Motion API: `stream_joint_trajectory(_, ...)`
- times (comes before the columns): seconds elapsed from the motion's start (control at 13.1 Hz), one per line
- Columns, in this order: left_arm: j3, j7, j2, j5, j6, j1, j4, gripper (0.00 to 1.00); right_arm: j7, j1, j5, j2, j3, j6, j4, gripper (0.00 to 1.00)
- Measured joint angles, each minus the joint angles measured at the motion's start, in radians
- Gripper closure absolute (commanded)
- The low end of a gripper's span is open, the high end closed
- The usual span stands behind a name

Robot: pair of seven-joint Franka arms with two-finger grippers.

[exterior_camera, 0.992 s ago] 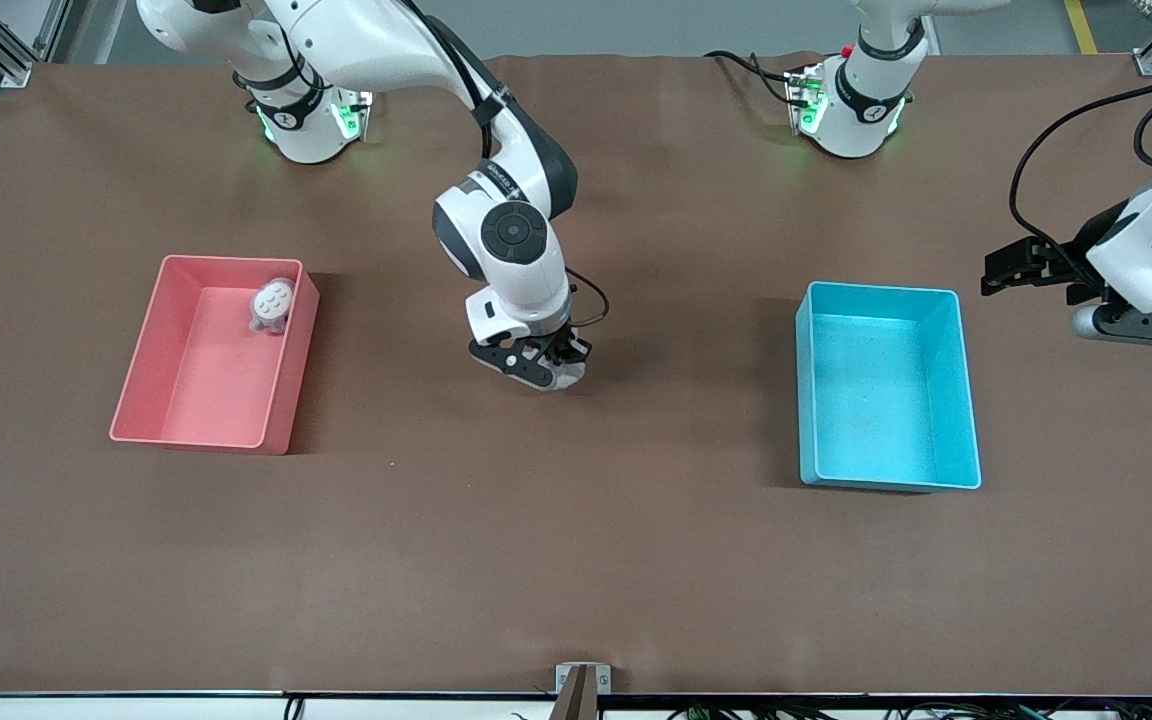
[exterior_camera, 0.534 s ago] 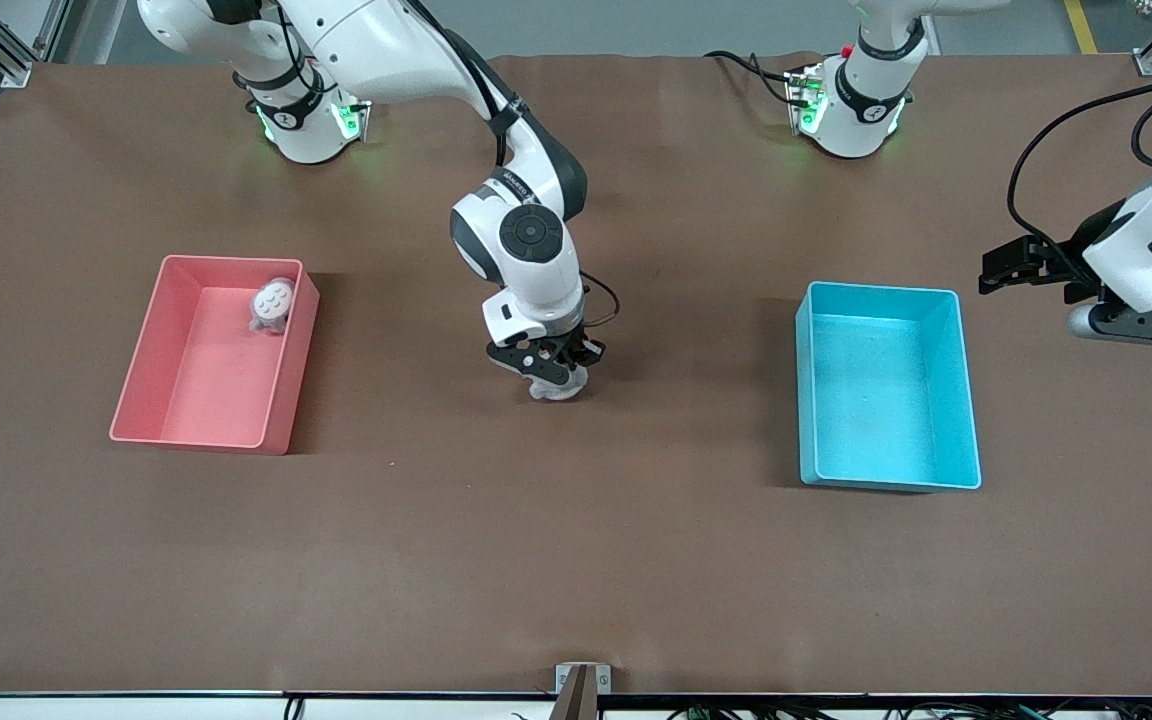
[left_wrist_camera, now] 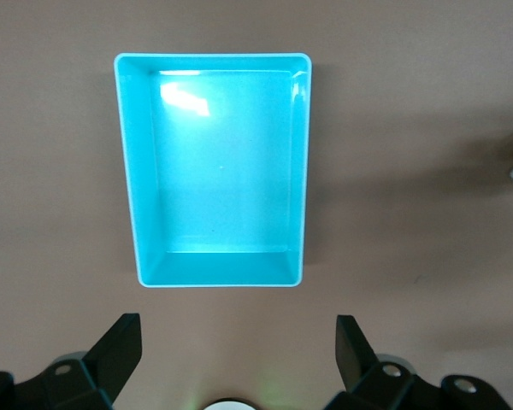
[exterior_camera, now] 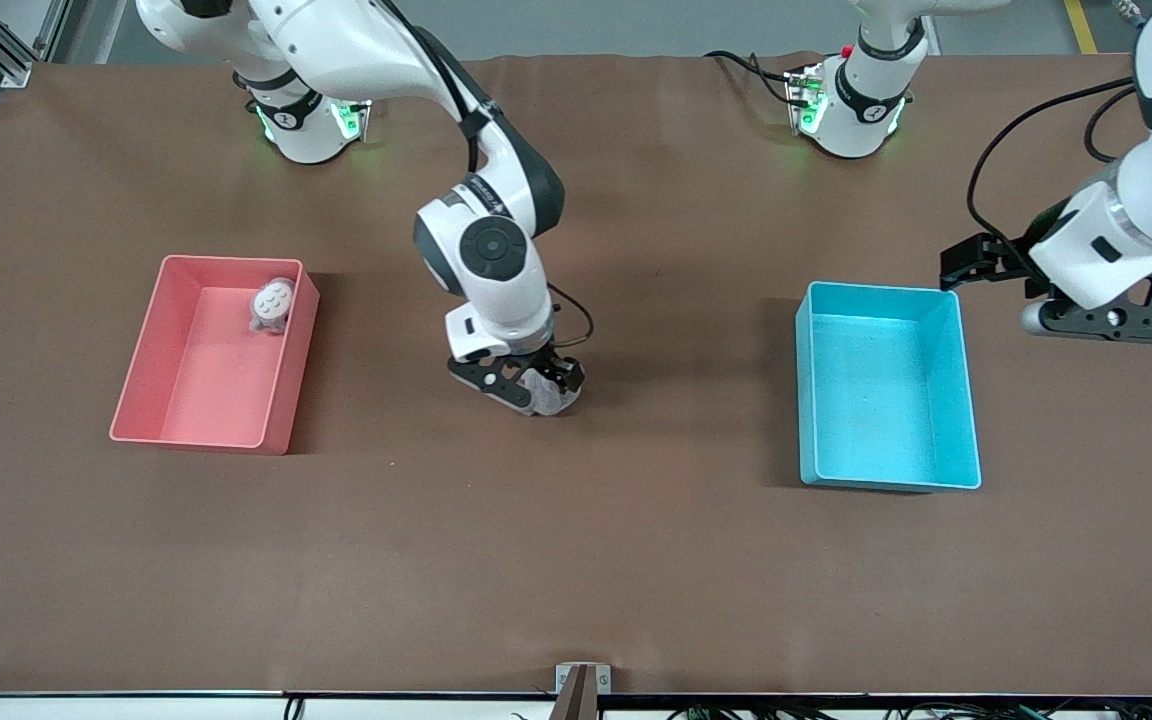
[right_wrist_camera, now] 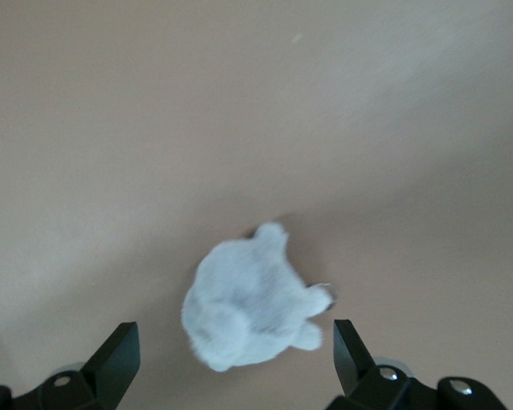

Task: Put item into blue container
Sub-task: 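Set the plush on the table middle while the left gripper approaches, then grasp the plush with the left gripper while the right gripper grasps another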

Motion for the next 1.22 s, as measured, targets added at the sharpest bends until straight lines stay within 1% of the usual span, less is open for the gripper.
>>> stream_joint_trajectory(0.15, -0.029, -0.054, 0.002, -0.02, 0.002, -0.001, 0.0, 0.01, -0.114, -0.051, -0.001, -0.068, -0.004, -0.103, -0.009, 0.0)
stream_joint_trajectory(0.31, -0.072, -0.137, 0.019, -0.051, 0.03, -0.001, -0.001, 0.01, -0.257, -0.132, -0.001, -0.157, -0.007, -0.171, -0.067, 0.0)
stream_joint_trajectory(0.38, -0.11, -0.205, 0.039, -0.057, 0.066, -0.001, -0.002, 0.02, -0.326, -0.178, -0.001, -0.211, -0.008, -0.185, -0.124, 0.0)
stream_joint_trajectory(0.53, -0.199, -0.379, 0.108, -0.058, 0.161, -0.017, -0.005, 0.02, -0.458, -0.266, -0.007, -0.328, -0.01, -0.198, -0.287, 0.0)
stream_joint_trajectory(0.61, -0.224, -0.47, 0.148, -0.058, 0.221, -0.048, -0.005, 0.02, -0.506, -0.305, -0.034, -0.378, -0.011, -0.197, -0.376, 0.0)
stream_joint_trajectory(0.69, -0.231, -0.557, 0.187, -0.058, 0.284, -0.092, -0.005, 0.02, -0.541, -0.348, -0.075, -0.419, -0.011, -0.194, -0.461, 0.0)
stream_joint_trajectory(0.76, -0.233, -0.635, 0.226, -0.058, 0.343, -0.141, -0.005, 0.02, -0.57, -0.393, -0.1, -0.446, -0.012, -0.188, -0.53, 0.0)
stream_joint_trajectory(0.92, -0.233, -0.741, 0.289, -0.058, 0.444, -0.223, -0.005, 0.02, -0.622, -0.465, -0.116, -0.466, -0.011, -0.18, -0.614, 0.0)
stream_joint_trajectory(1.07, -0.23, -0.816, 0.341, -0.053, 0.54, -0.285, -0.005, 0.01, -0.705, -0.532, -0.117, -0.466, -0.01, -0.172, -0.663, 0.0)
stream_joint_trajectory(1.22, -0.228, -0.851, 0.393, -0.043, 0.625, -0.323, -0.004, 0.01, -0.791, -0.609, -0.117, -0.466, -0.009, -0.169, -0.688, 0.0)
